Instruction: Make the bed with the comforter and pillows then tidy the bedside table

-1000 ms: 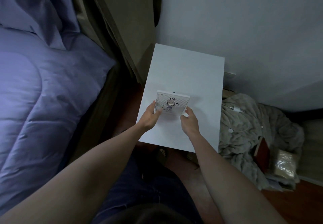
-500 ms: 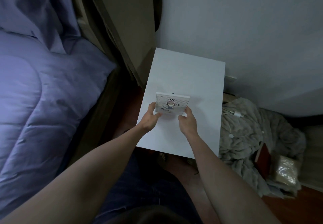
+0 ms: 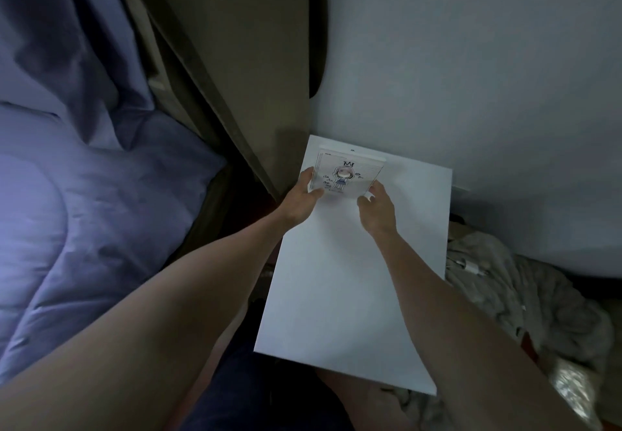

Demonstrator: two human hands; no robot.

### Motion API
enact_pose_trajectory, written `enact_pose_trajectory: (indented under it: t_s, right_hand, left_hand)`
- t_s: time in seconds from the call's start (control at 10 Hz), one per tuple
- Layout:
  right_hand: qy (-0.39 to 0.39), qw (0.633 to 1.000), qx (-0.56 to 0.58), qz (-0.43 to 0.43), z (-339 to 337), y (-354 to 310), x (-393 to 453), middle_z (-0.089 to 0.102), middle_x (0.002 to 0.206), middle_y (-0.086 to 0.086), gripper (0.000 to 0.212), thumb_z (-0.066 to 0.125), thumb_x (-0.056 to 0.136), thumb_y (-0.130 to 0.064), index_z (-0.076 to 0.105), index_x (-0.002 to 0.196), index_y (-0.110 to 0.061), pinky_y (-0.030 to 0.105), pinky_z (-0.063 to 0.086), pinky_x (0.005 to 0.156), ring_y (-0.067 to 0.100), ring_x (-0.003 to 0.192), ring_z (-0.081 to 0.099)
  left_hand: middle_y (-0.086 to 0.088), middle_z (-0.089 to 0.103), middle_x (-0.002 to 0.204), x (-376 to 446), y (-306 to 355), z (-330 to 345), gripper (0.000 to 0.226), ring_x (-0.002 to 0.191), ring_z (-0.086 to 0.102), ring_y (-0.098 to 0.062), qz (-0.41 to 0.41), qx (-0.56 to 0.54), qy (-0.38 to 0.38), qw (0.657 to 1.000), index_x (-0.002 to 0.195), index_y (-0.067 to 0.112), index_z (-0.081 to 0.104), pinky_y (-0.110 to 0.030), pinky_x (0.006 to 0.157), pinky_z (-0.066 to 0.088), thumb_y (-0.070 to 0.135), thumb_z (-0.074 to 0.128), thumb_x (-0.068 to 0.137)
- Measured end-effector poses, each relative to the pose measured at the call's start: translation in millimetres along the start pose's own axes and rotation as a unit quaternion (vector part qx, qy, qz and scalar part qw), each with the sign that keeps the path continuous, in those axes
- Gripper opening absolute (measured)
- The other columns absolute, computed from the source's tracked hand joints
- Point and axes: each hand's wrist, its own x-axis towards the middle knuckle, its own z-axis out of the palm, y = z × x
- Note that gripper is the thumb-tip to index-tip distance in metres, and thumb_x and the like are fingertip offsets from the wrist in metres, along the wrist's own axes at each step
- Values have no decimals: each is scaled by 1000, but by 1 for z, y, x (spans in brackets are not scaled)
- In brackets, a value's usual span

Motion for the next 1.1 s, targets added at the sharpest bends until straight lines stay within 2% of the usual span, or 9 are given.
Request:
enact_pose_trajectory:
  t_s: [0.2, 0.4, 0.6, 0.7, 0.9, 1.0, 1.1]
  right_hand:
    - [10, 1000, -1, -7, 12, -32, 57, 57, 135, 5, 50, 48, 90, -9, 46, 139, -17, 26, 37, 95, 25, 122, 53]
    - [8, 1000, -8, -2, 19, -40, 86, 56, 136, 5, 50, 49, 90, -9, 46, 139, -17, 26, 36, 94, 25, 124, 51]
    - [8, 1000, -5, 7, 23, -37, 92, 57, 135, 5, 50, 49, 90, -9, 45, 139, -18, 23, 34, 88, 26, 123, 52]
    - [9, 1000, -6, 8, 24, -38, 94, 57, 137, 4, 52, 49, 90, -10, 44, 141, -19, 23, 34, 90, 25, 124, 52]
    - [-6, 1000, -6, 30, 24, -42, 91, 54, 140, 5, 56, 51, 90, -12, 37, 144, -18, 31, 37, 102, 27, 128, 49]
    - [-2, 1000, -20, 15, 21, -46, 86, 52, 142, 6, 57, 51, 90, -13, 35, 145, -16, 32, 37, 102, 27, 130, 47]
    - [0, 998, -51, 30, 16, -53, 80, 48, 144, 9, 57, 51, 92, -16, 33, 145, -14, 33, 36, 102, 28, 131, 45]
  left_hand:
    - [2, 38, 149, 61, 21, -23, 58, 135, 35, -12, -9, 7, -5, 1000, 149, 16, 27, -25, 108, 26, 5, 44, 95]
    - [2, 41, 146, 88, 23, -33, 65, 129, 37, -9, -14, 28, -28, 999, 149, 18, 26, -24, 104, 27, 1, 44, 89]
    - [1, 38, 145, 96, 20, -34, 65, 120, 33, -2, -14, 36, -27, 999, 150, 17, 24, -17, 101, 23, -3, 41, 90]
    - [1, 38, 146, 101, 15, -33, 66, 121, 33, -3, -14, 32, -35, 999, 150, 16, 22, -18, 101, 24, -4, 40, 90]
    - [-1, 35, 149, 100, 21, -38, 69, 135, 36, -17, -39, 60, -49, 996, 151, 17, 17, -23, 100, 29, -1, 42, 90]
    - [-2, 29, 154, 98, 28, -38, 70, 140, 31, -19, -32, 88, -59, 994, 154, 16, 11, -25, 104, 30, 2, 42, 92]
    - [-7, 26, 156, 91, 39, -39, 67, 143, 28, -24, -35, 117, -33, 992, 153, 12, 12, -31, 111, 27, 3, 41, 93]
